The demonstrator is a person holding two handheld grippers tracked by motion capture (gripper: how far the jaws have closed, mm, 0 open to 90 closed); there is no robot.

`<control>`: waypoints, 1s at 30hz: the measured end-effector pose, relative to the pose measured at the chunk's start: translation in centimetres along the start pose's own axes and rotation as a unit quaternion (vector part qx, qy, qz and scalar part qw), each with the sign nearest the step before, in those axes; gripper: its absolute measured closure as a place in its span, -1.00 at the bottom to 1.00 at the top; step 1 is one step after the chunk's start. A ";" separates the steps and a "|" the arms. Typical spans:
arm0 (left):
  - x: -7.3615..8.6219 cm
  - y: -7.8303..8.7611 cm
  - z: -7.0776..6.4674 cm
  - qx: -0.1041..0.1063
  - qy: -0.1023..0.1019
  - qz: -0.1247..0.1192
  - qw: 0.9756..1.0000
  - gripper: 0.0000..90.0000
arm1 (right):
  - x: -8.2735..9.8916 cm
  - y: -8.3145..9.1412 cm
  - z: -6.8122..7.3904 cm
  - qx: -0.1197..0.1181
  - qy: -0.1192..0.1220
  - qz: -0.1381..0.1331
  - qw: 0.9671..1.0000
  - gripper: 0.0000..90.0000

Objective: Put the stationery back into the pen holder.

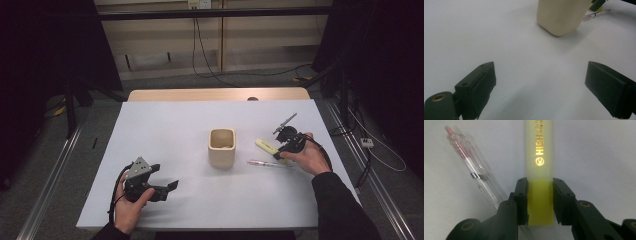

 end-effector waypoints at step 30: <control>0.1 0.0 0.2 -0.001 0.005 0.003 1.000 -0.78 | 0.1 2.4 0.4 0.000 -0.014 -0.056 0.998 0.50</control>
Point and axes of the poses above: each handheld gripper's, and its own axes: y roughly backward along the jaws, x roughly out of its underside, z roughly to its left, the point moved 1 cm from there along -y, roughly forward along the jaws, and after that the axes turned 12 degrees about -z, right-handed, at the moved point
